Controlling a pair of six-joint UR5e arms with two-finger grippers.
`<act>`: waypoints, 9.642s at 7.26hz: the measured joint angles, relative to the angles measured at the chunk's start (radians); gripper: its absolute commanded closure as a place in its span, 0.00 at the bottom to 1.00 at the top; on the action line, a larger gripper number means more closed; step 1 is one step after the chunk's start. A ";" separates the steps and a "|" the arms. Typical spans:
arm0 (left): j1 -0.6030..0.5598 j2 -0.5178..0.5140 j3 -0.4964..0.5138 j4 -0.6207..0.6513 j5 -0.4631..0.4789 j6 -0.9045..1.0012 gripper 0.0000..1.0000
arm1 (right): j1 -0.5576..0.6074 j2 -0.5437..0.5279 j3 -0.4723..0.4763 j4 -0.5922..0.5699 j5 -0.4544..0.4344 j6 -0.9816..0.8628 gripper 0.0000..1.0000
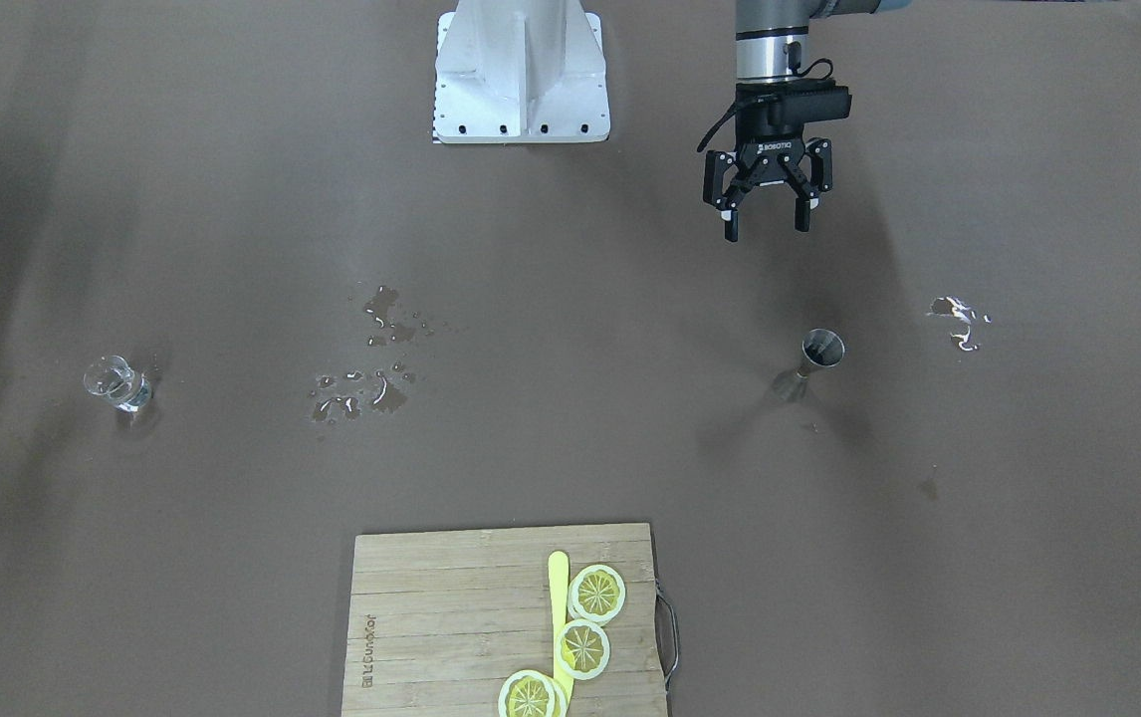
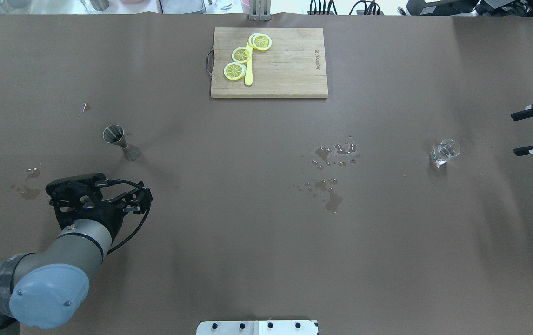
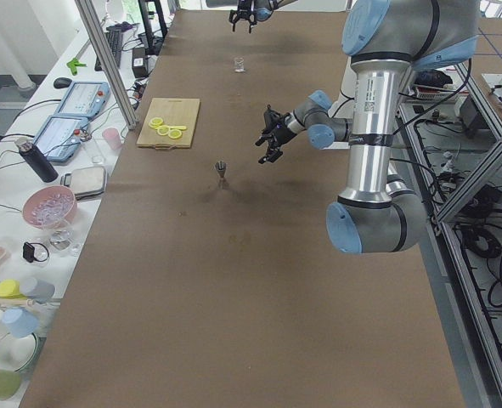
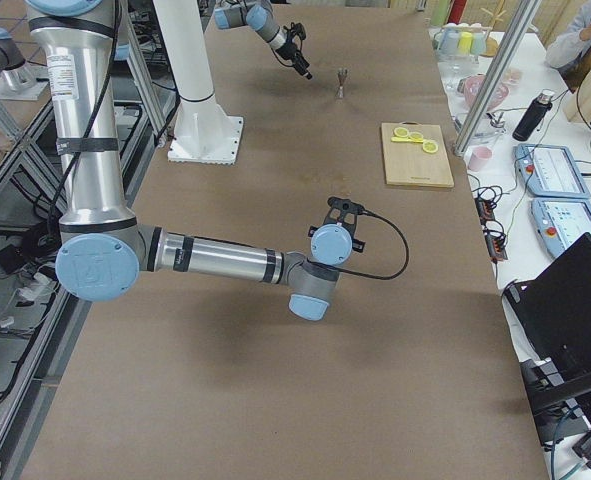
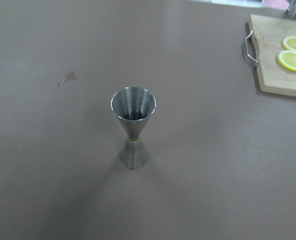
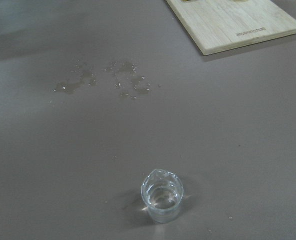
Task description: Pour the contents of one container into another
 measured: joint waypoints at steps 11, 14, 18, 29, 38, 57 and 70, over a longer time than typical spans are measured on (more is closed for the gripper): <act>-0.084 -0.031 0.323 -0.324 0.130 0.001 0.05 | -0.146 0.047 -0.114 0.003 -0.099 -0.101 0.02; -0.088 -0.083 0.385 -0.330 0.164 0.016 0.11 | -0.175 0.076 -0.145 0.003 -0.133 -0.101 0.02; -0.103 -0.128 0.477 -0.350 0.249 0.082 0.14 | -0.223 0.084 -0.148 0.002 -0.194 -0.101 0.04; -0.154 -0.197 0.567 -0.400 0.256 0.148 1.00 | -0.269 0.118 -0.188 0.016 -0.234 -0.101 0.06; -0.302 -0.326 0.609 -0.901 0.074 0.931 1.00 | -0.278 0.132 -0.202 0.030 -0.273 -0.103 0.21; -0.099 -0.664 0.740 -1.113 -0.264 1.370 1.00 | -0.268 0.134 -0.086 0.020 -0.259 -0.032 1.00; -0.215 -0.602 0.792 -1.289 -0.260 1.480 1.00 | -0.352 0.165 0.540 -0.752 -0.422 -0.019 1.00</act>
